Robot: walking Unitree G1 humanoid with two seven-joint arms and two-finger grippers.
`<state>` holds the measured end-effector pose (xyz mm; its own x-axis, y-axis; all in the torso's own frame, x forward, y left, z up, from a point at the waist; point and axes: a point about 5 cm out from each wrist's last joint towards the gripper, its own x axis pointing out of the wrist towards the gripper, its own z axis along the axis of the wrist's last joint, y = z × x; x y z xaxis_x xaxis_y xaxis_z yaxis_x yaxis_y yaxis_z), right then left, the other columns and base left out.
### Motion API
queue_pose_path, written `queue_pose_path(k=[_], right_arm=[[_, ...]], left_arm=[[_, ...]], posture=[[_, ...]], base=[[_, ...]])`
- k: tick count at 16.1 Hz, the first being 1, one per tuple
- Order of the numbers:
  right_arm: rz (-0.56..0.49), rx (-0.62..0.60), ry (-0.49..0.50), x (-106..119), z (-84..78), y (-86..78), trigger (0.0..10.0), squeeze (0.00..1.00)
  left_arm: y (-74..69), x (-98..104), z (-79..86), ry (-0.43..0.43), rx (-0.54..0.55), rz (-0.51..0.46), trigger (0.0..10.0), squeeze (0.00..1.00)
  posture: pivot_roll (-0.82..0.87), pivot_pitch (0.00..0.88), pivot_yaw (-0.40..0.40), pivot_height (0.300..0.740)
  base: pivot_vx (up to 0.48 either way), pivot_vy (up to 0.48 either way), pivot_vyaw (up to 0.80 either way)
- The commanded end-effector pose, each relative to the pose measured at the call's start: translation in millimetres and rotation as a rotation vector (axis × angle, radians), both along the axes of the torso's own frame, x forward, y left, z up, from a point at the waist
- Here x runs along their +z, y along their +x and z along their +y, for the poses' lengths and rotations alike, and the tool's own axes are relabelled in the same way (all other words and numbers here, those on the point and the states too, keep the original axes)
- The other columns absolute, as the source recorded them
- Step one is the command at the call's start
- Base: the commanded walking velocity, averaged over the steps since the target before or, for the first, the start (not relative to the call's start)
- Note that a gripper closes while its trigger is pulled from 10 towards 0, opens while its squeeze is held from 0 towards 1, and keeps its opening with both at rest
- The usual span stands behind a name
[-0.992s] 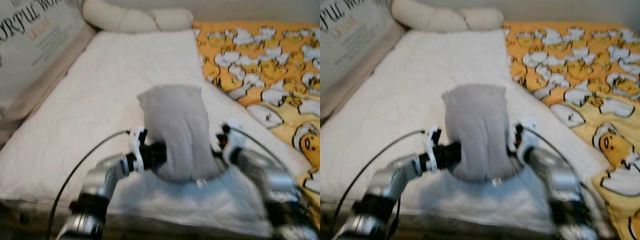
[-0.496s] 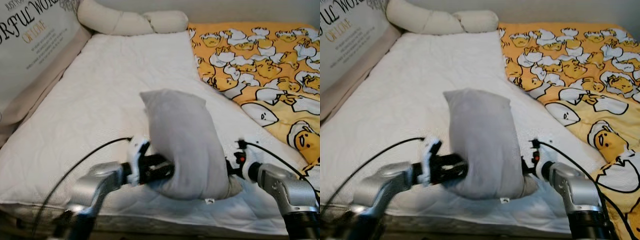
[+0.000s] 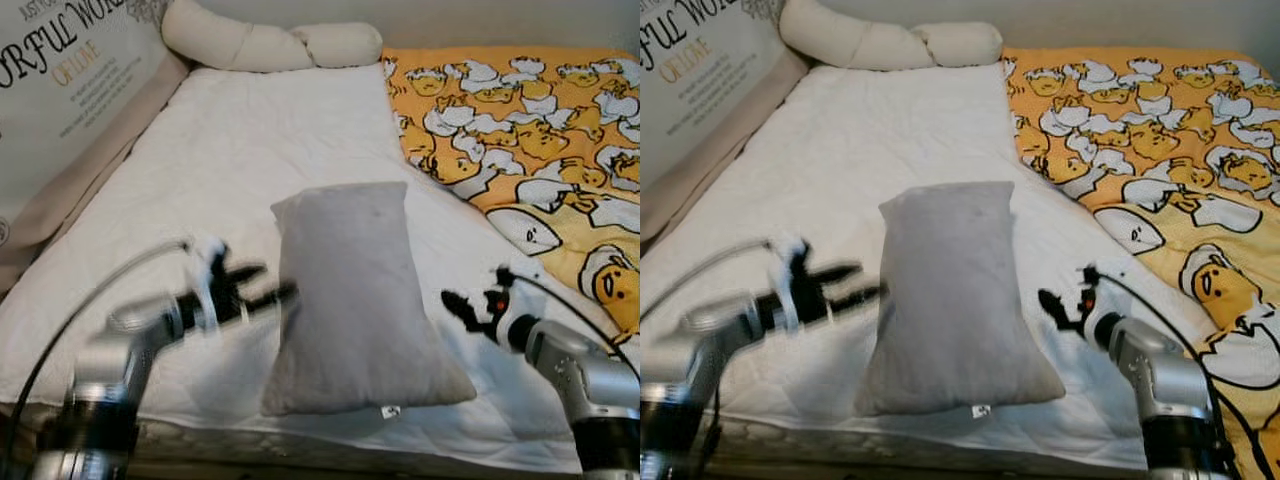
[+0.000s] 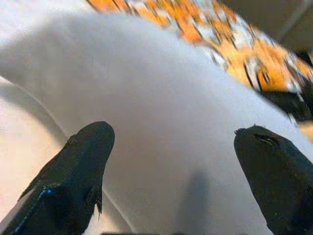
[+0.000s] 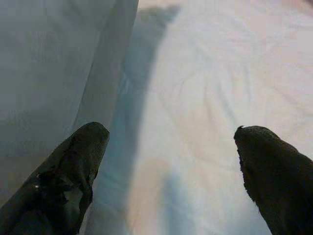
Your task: Clean up the room
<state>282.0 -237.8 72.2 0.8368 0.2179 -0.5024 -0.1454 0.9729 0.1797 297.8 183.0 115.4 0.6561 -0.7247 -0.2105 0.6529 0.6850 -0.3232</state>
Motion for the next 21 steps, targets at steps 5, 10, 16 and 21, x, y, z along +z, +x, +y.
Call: queue_pose_path(k=[5,10,16,21], right_arm=[[-0.084,-0.078,0.36,11.7,12.5,21.9,10.0,1.0],[0.067,0.102,0.686,-7.2,64.4,22.1,10.0,0.0],[0.237,0.158,0.565,-38.6,87.3,12.8,4.5,0.0],[0.229,0.163,0.544,-42.4,95.9,11.8,0.0,0.0]], left_arm=[[32.3,-33.5,-6.2,-0.103,0.252,0.139,10.0,1.0],[22.7,-71.5,-48.7,-0.169,0.209,0.33,10.0,0.0],[1.0,-97.8,-103.8,-0.148,0.087,0.482,9.9,0.0],[2.6,-99.2,-105.0,-0.04,0.086,0.43,0.0,0.0]], posture=[[-0.15,0.0,0.04,0.74],[-0.16,0.0,0.043,0.74],[-0.14,0.0,0.023,0.74],[-0.14,0.0,0.03,0.74]], base=[[0.0,0.0,0.0],[0.0,0.0,0.0],[0.0,0.0,0.0],[0.0,0.0,0.0]])
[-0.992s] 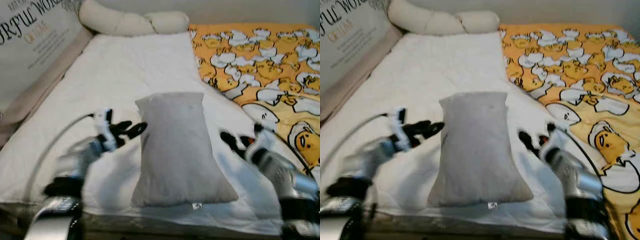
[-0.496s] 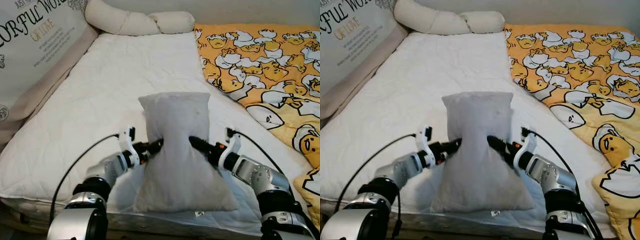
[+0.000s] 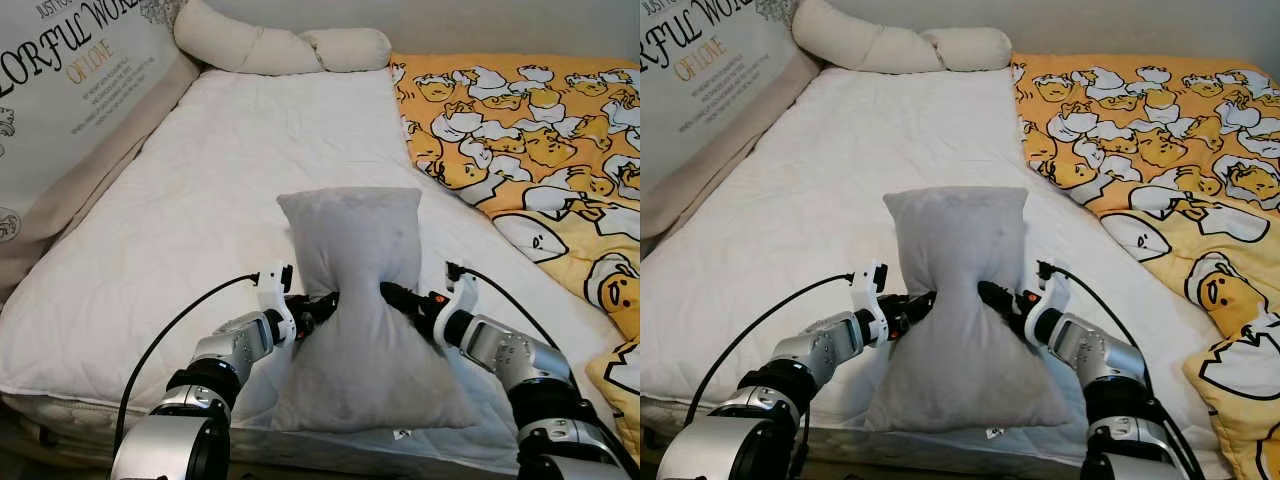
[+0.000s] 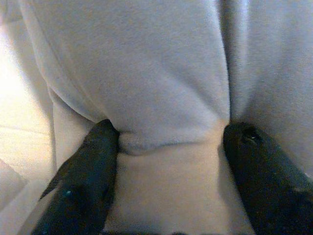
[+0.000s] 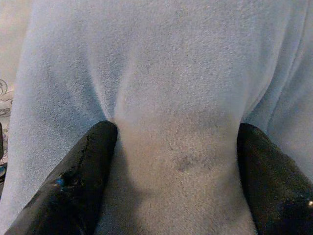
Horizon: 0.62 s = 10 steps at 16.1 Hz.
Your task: Clean up the room
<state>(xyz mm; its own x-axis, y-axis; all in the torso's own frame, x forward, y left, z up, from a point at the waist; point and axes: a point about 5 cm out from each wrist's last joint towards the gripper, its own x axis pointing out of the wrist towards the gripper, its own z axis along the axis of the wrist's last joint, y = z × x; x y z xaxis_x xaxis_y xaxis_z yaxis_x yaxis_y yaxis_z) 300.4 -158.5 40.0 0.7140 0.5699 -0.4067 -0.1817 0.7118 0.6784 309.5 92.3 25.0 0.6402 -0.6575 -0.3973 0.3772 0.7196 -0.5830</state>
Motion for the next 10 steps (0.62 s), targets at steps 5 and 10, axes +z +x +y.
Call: queue_pose_path(k=[5,10], right_arm=[[-0.013,0.069,-0.026,-3.5,26.9,-2.8,0.0,0.0],[-0.045,0.087,-0.105,-3.5,31.1,-4.7,0.0,0.0]], left_arm=[[-4.3,-4.0,-8.1,0.044,-0.064,0.006,0.0,0.0],[-0.5,-0.7,-8.4,0.119,-0.077,-0.063,0.0,0.0]], posture=[[-0.15,0.0,0.052,0.74],[-0.15,0.0,0.058,0.74]], base=[[0.0,0.0,0.0],[0.0,0.0,0.0]])
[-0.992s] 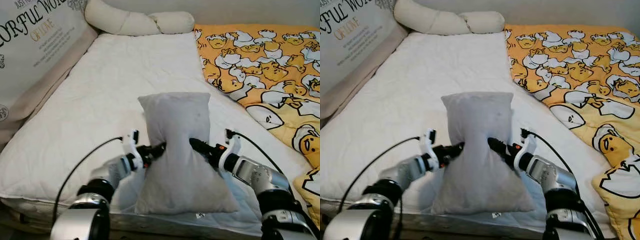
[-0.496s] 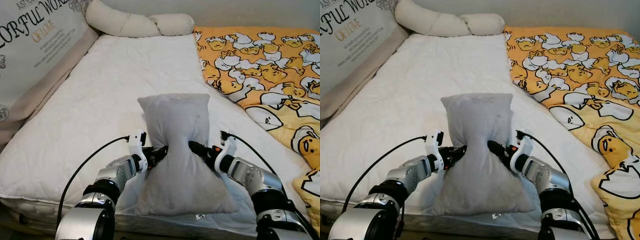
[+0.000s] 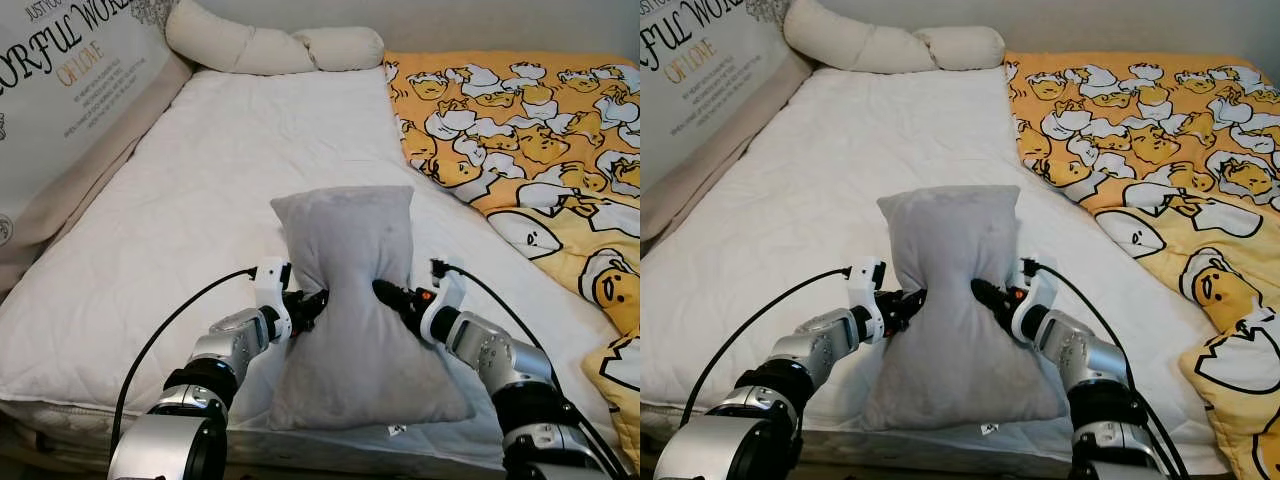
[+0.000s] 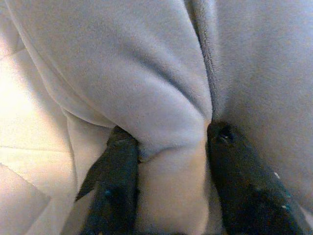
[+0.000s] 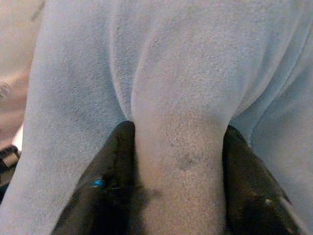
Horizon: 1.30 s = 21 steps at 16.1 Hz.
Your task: Clean up the room
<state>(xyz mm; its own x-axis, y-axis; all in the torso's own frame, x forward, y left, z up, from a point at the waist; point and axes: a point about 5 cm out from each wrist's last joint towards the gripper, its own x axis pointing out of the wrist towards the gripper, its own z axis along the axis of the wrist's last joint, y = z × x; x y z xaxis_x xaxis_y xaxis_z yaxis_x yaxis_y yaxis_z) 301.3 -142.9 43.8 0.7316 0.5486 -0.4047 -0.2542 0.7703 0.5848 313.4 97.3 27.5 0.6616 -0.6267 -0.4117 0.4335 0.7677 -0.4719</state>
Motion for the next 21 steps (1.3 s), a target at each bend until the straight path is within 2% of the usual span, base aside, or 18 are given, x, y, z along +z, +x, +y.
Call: queue_pose_path(k=[1,2,4,5,7,9,11,13,16,17,19,21], right_arm=[[0.035,0.059,-0.019,-6.9,15.9,-5.9,0.0,0.0],[0.036,0.052,-0.021,-6.0,16.5,-5.6,0.0,0.0],[-0.005,-0.004,0.005,3.4,18.0,-1.0,0.0,0.0],[-0.007,-0.006,0.039,10.6,21.3,0.8,0.0,0.0],[-0.074,0.007,0.059,24.0,26.0,3.6,0.0,0.0],[-0.207,-0.005,0.044,52.5,34.5,7.2,0.0,0.0],[-0.301,0.006,-0.005,69.8,37.4,7.0,0.0,0.0],[-0.395,-0.018,0.001,91.3,38.4,6.2,0.0,0.0],[-0.47,-0.066,-0.017,108.1,35.8,2.9,0.0,0.0],[-0.477,-0.09,-0.056,109.1,34.9,2.1,10.0,0.0],[-0.468,-0.09,-0.067,107.0,34.6,-2.8,10.0,0.0],[-0.454,-0.101,-0.062,105.8,34.1,-6.9,10.0,0.0]], left_arm=[[-3.3,-1.7,-14.1,0.02,-0.058,0.017,0.0,0.0],[-1.5,0.8,-14.6,0.021,-0.057,0.006,0.0,0.0],[5.6,14.9,-20.7,0.029,-0.092,-0.09,0.0,0.0],[10.7,25.7,-24.7,0.003,-0.085,-0.129,0.0,0.0],[15.2,37.8,-29.3,-0.003,-0.09,-0.18,0.0,0.0],[18.8,65.6,-27.5,-0.009,-0.08,-0.299,0.0,0.0],[16.0,79.1,-22.8,0.031,-0.078,-0.372,0.0,0.0],[9.1,98.1,-20.0,0.031,-0.044,-0.446,0.0,0.0],[-4.1,116.9,-10.0,0.089,0.01,-0.524,0.0,0.0],[-6.8,117.1,-5.9,0.159,0.031,-0.554,10.0,0.0],[-8.0,115.2,2.4,0.261,0.08,-0.591,10.0,0.0],[-10.6,115.2,4.4,0.288,0.087,-0.596,10.0,0.0]], posture=[[-0.15,0.0,0.058,0.74],[-0.15,0.0,0.058,0.74],[-0.15,0.0,0.064,0.74],[-0.15,0.0,0.066,0.74],[-0.14,0.0,0.063,0.74],[-0.13,0.0,0.067,0.74],[-0.13,0.0,0.071,0.74],[-0.12,0.0,0.066,0.74],[-0.1,0.0,0.051,0.74],[-0.1,0.0,0.048,0.74],[-0.1,0.0,0.046,0.74],[-0.1,0.0,0.049,0.74]], base=[[0.0,0.0,0.0],[0.0,0.0,0.0],[0.0,0.0,0.0],[0.0,0.0,0.0],[0.0,0.0,0.0],[0.0,0.0,0.0],[0.0,0.0,0.0],[0.0,0.0,0.0],[0.0,0.0,0.0],[0.0,0.0,0.0],[0.0,0.0,0.0],[0.0,0.0,0.0]])
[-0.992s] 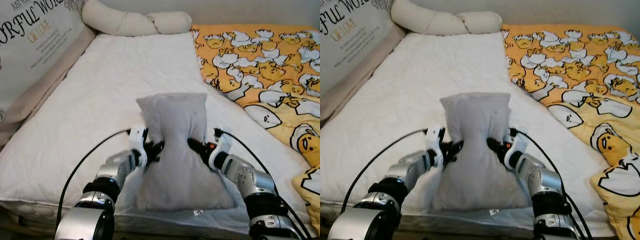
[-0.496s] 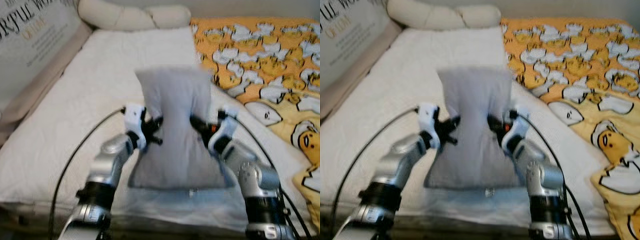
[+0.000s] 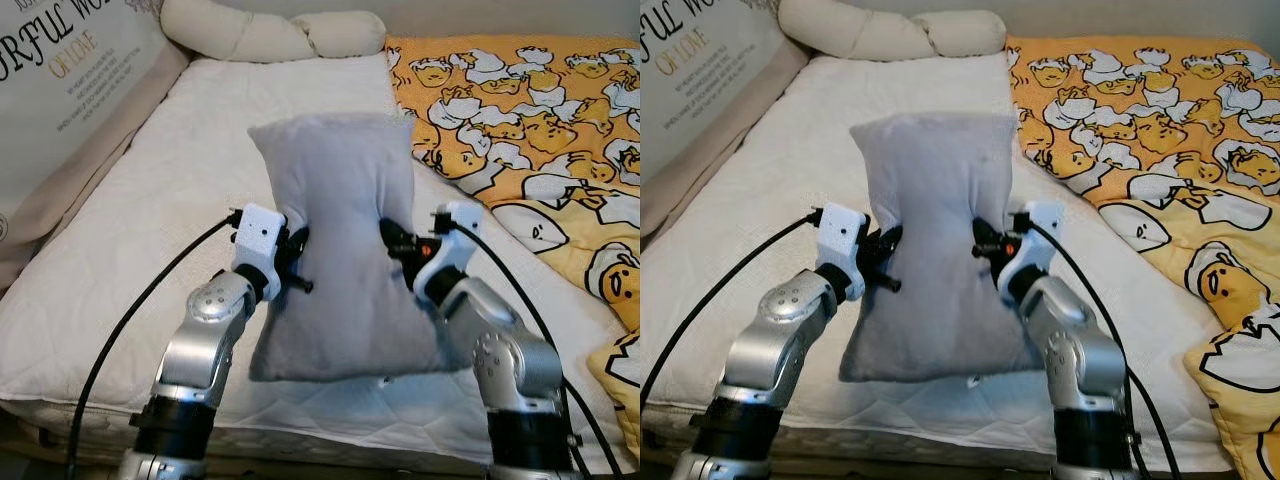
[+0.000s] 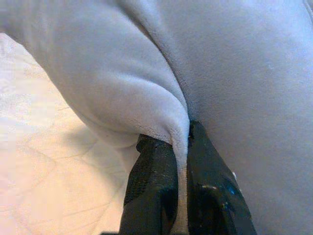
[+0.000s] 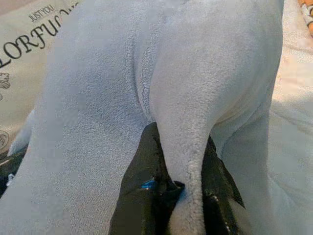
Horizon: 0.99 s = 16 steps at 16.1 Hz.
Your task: Clean up the room
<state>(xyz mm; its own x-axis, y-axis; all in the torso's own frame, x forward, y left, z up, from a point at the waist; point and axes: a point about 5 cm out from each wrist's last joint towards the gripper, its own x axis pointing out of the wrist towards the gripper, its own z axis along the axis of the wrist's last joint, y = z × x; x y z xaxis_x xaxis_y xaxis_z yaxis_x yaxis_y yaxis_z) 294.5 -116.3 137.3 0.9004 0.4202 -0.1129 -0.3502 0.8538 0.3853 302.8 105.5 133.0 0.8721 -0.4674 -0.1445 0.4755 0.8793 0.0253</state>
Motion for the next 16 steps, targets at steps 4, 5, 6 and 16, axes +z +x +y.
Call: queue_pose_path(k=[4,5,6,16], right_arm=[[-0.056,0.006,-0.023,11.5,9.0,-4.8,10.0,0.0],[-0.057,-0.008,-0.013,12.1,9.2,-5.5,10.0,0.0],[-0.056,-0.007,-0.018,12.1,9.4,-6.0,10.0,0.0],[-0.039,-0.07,-0.125,5.8,7.5,-1.8,10.0,0.0]], left_arm=[[1.6,11.8,-6.3,0.036,-0.014,-0.051,10.0,0.0],[2.1,11.9,-6.4,0.038,-0.013,-0.053,10.0,0.0],[2.4,12.0,-6.4,0.039,-0.01,-0.052,10.0,0.0],[4.7,14.6,6.7,0.068,0.028,-0.045,10.0,0.0]], posture=[[-0.1,0.0,0.04,0.74],[-0.1,0.0,0.039,0.74],[-0.1,0.0,0.039,0.74],[-0.08,0.0,0.029,0.74]], base=[[0.0,0.176,0.0],[0.0,0.379,0.0],[0.0,0.382,0.0],[0.0,0.373,0.0]])
